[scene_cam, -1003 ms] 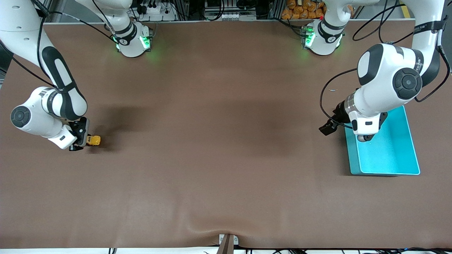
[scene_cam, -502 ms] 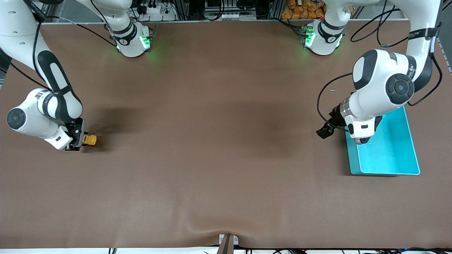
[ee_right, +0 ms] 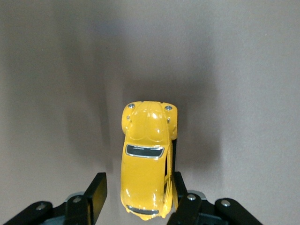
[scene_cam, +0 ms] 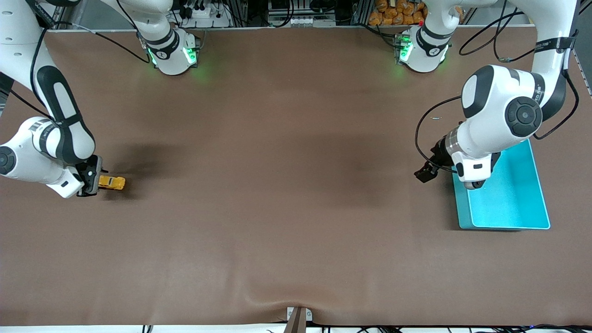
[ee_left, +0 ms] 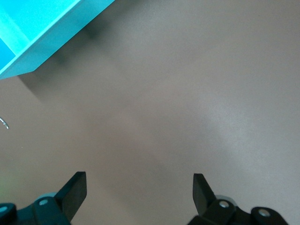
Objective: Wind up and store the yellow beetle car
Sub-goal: 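Open the right gripper to release the wound car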
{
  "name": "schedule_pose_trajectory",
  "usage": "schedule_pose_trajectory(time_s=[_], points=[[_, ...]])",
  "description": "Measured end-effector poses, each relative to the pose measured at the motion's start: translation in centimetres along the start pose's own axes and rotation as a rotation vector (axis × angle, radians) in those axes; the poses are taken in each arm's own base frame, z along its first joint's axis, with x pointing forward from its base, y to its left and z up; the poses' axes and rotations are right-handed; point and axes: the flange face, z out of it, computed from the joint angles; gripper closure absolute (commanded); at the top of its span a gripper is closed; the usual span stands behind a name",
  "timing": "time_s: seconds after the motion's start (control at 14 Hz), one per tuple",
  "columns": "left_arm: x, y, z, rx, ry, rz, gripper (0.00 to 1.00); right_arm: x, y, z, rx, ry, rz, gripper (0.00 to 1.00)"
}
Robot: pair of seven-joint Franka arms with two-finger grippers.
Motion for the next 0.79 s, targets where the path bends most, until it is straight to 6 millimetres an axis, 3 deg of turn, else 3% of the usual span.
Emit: schedule_pose_trajectory(time_s=[0.14,0.43,0.79], points=[[0.0,0.0,0.0,0.000,0.000,-0.001,0.00,-1.1,-0.4,-0.1,0.033,0.015,0.041,0.11],[0.0,0.0,0.0,-0.001,0.000,-0.001,0.00,-3.1,0.1,-2.5,0.064,0.031,0.078,0.11],[0.1,0.0,0.0,-0.005,0.002,-0.001,0.00,-2.6,1.1,-4.3,0.058,0.034,0.067,0.11]])
